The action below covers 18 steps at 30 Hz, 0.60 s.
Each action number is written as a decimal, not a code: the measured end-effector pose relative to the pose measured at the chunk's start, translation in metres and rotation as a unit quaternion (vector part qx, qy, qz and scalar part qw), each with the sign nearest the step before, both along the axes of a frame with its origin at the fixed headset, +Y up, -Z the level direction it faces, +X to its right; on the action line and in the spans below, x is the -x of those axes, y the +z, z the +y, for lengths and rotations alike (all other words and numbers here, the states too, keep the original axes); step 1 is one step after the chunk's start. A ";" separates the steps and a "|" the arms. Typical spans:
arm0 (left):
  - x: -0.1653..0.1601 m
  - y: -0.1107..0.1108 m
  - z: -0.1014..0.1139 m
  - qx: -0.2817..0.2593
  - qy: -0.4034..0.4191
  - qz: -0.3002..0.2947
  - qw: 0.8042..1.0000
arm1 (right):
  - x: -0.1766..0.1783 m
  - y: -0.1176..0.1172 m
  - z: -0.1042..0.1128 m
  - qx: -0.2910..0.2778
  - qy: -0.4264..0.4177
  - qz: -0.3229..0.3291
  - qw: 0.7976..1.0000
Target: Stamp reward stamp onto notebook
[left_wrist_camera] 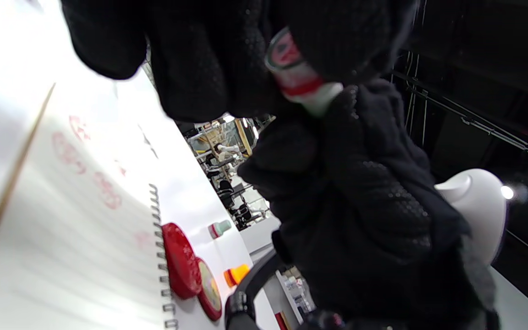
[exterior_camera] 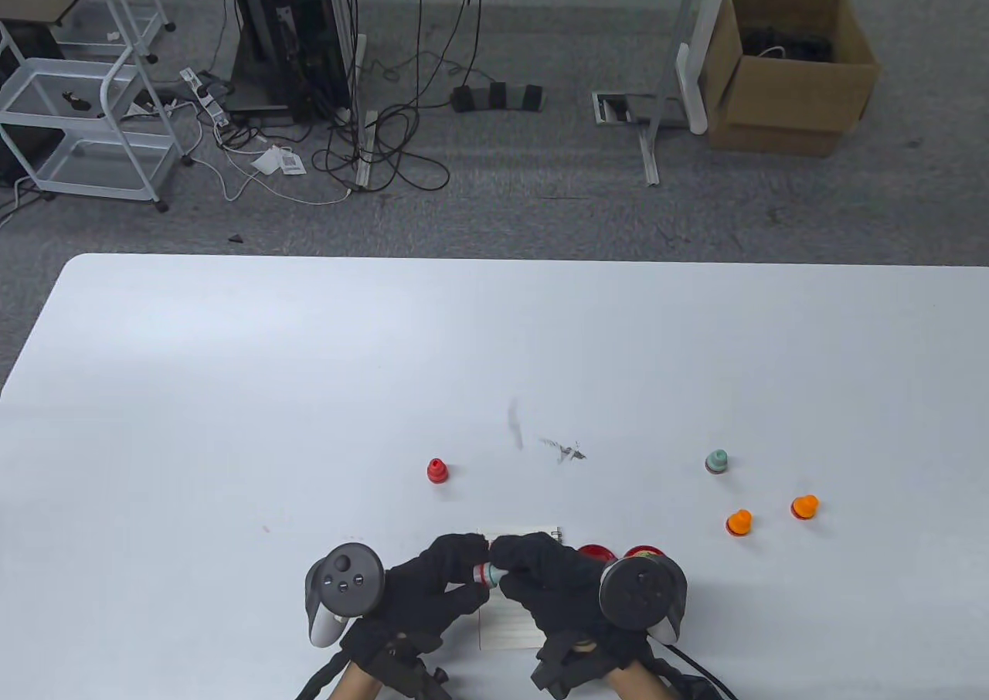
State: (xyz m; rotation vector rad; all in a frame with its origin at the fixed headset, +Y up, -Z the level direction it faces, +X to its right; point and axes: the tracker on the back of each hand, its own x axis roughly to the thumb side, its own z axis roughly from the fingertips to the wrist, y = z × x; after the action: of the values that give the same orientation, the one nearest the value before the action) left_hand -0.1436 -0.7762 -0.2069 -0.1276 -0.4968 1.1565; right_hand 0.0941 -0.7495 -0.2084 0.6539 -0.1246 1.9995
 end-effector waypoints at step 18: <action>0.015 0.006 0.007 -0.183 -0.436 0.063 0.879 | -0.049 -0.037 0.025 -0.064 0.203 -0.139 0.967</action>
State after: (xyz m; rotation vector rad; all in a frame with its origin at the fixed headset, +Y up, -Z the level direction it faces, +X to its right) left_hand -0.1581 -0.7697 -0.2007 0.0575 -0.4572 0.1713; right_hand 0.1434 -0.7244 -0.2452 0.5030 -0.3110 2.4906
